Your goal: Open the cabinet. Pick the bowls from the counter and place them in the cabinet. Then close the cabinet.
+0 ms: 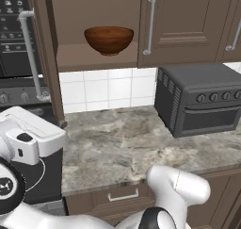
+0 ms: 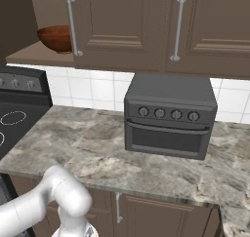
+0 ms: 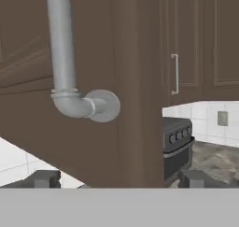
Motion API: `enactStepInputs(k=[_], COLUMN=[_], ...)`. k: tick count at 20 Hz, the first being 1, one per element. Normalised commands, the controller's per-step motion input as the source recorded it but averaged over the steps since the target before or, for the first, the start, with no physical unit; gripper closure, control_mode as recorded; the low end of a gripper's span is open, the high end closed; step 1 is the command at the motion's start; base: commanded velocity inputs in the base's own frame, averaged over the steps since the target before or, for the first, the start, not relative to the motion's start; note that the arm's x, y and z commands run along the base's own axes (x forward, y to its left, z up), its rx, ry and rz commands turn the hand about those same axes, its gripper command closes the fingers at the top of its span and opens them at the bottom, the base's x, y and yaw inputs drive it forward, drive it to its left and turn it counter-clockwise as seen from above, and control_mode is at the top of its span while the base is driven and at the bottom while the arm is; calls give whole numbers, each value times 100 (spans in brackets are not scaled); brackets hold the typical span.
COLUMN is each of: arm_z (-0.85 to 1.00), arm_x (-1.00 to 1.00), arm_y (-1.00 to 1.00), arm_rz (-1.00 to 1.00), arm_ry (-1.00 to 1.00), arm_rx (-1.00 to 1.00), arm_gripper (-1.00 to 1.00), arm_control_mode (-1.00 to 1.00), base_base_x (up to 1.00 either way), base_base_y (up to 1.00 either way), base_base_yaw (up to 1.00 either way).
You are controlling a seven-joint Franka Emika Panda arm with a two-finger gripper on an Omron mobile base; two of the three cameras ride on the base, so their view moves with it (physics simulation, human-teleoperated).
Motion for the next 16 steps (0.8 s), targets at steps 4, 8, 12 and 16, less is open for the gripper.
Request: enactStepInputs(k=[4, 8, 12, 16], arm_z=[0, -1, -3, 0], arm_x=[0, 19, 56, 59], arm_y=[-42, -47, -39, -48], arm_rz=[0, 0, -1, -2], arm_ry=[-38, -27, -18, -15], arm_rx=[-2, -4, -11, -10], arm_gripper=[-100, -100, -100, -100], arm_control_mode=[-100, -100, -100, -100], base_base_x=[0, 0, 0, 0], base_base_y=[0, 0, 0, 0], base_base_yaw=[0, 0, 0, 0])
